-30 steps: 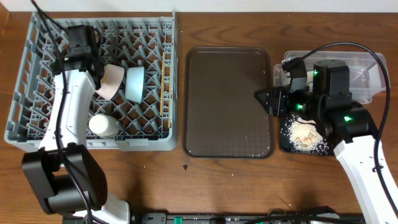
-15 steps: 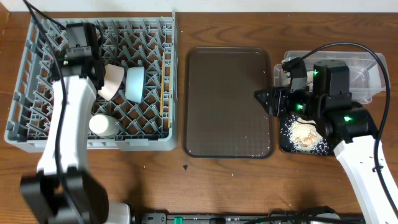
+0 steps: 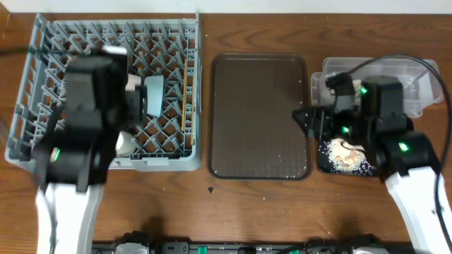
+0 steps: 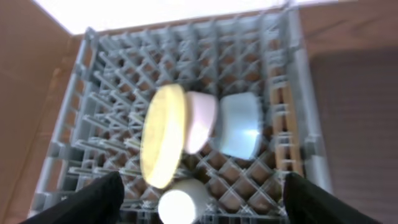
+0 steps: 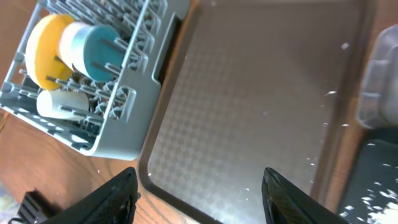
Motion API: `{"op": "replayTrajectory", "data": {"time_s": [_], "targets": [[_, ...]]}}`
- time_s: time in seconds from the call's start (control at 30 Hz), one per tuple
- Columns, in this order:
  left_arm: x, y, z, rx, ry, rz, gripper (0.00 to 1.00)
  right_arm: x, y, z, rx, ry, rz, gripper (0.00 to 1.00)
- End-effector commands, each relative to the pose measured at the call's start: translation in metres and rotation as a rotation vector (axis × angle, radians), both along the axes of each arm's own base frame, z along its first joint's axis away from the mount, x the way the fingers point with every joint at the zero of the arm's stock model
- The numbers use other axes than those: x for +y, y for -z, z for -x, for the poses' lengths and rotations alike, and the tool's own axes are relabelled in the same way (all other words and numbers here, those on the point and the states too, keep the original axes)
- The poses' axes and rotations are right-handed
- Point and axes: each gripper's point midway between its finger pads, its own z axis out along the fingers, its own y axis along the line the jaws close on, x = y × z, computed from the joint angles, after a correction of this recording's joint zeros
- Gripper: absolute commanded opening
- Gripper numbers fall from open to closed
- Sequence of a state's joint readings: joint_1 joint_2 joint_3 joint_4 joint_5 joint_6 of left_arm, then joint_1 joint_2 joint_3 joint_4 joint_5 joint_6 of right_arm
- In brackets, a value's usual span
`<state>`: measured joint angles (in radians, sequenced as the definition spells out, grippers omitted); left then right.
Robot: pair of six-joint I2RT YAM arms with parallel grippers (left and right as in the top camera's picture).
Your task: Sort waste into correct bins and load items into the dishwasher
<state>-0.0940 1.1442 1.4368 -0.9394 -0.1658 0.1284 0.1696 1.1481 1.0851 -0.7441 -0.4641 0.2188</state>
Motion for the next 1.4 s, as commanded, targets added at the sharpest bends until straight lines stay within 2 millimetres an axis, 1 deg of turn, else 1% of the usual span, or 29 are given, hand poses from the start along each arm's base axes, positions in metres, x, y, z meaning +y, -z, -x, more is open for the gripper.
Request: {"op": "replayTrajectory", "data": {"time_s": [0.0, 0.03, 0.07, 0.1, 0.13, 0.17, 0.2, 0.33, 0.43, 0.53, 0.63, 0.7, 0.77, 0.83, 0.9, 1.03, 1.1, 1.17, 1.27, 1.33, 1.37], "targets": [[-0.015, -0.039, 0.041, -0.133, 0.049, 0.123, 0.86, -0.007, -0.048, 0.021, -0.180, 0.016, 0.006, 0.65], [-0.014, -0.044, 0.050, -0.150, 0.050, 0.124, 0.86, -0.008, -0.059, 0.028, -0.219, 0.016, -0.001, 0.67], [-0.013, -0.050, 0.061, -0.174, 0.051, 0.126, 0.90, -0.010, -0.071, 0.036, -0.264, 0.017, -0.010, 0.72], [-0.012, -0.054, 0.068, -0.193, 0.052, 0.127, 0.91, -0.011, -0.079, 0.042, -0.292, 0.017, -0.016, 0.78], [-0.011, -0.059, 0.075, -0.214, 0.053, 0.129, 0.91, -0.012, -0.088, 0.049, -0.327, 0.017, -0.023, 0.93], [-0.011, -0.065, 0.082, -0.242, 0.055, 0.131, 0.91, -0.013, -0.096, 0.056, -0.358, 0.018, -0.029, 0.99], [-0.010, -0.070, 0.089, -0.266, 0.056, 0.132, 0.91, -0.014, -0.103, 0.062, -0.388, 0.018, -0.035, 0.99], [-0.008, -0.082, 0.107, -0.330, 0.060, 0.137, 0.91, -0.018, -0.121, 0.081, -0.470, 0.020, -0.050, 0.99], [-0.007, -0.087, 0.114, -0.356, 0.061, 0.138, 0.91, -0.019, -0.127, 0.088, -0.497, 0.021, -0.056, 0.99], [-0.007, -0.088, 0.116, -0.360, 0.061, 0.139, 0.92, -0.019, -0.128, 0.089, -0.499, 0.021, -0.056, 0.99], [-0.007, -0.087, 0.116, -0.357, 0.061, 0.139, 0.92, -0.020, -0.120, 0.091, -0.465, 0.020, -0.049, 0.99], [-0.007, -0.087, 0.116, -0.357, 0.061, 0.139, 0.92, -0.021, -0.110, 0.094, -0.421, 0.020, -0.039, 0.99], [-0.007, -0.086, 0.116, -0.356, 0.061, 0.139, 0.92, -0.027, -0.107, 0.091, -0.417, 0.052, -0.011, 0.99], [-0.007, -0.086, 0.116, -0.356, 0.061, 0.139, 0.92, -0.038, -0.105, 0.086, -0.429, 0.109, 0.037, 0.99], [-0.007, -0.086, 0.116, -0.356, 0.061, 0.139, 0.92, -0.050, -0.098, 0.078, -0.439, 0.159, 0.107, 0.99], [-0.007, -0.086, 0.116, -0.356, 0.061, 0.138, 0.92, -0.059, -0.078, 0.056, -0.528, 0.161, 0.213, 0.99], [-0.007, -0.086, 0.116, -0.356, 0.061, 0.139, 0.92, -0.063, -0.063, 0.043, -0.590, 0.178, 0.229, 0.99], [-0.007, -0.086, 0.116, -0.356, 0.061, 0.139, 0.92, -0.067, -0.046, 0.039, -0.633, 0.202, 0.224, 0.99], [-0.007, -0.086, 0.116, -0.356, 0.061, 0.139, 0.92, -0.072, -0.017, 0.045, -0.657, 0.224, 0.220, 0.99], [-0.007, -0.086, 0.116, -0.356, 0.061, 0.139, 0.92, -0.075, -0.002, 0.051, -0.675, 0.237, 0.220, 0.99], [-0.007, -0.086, 0.116, -0.356, 0.061, 0.139, 0.92, -0.080, 0.009, 0.055, -0.699, 0.258, 0.223, 0.99]]}}
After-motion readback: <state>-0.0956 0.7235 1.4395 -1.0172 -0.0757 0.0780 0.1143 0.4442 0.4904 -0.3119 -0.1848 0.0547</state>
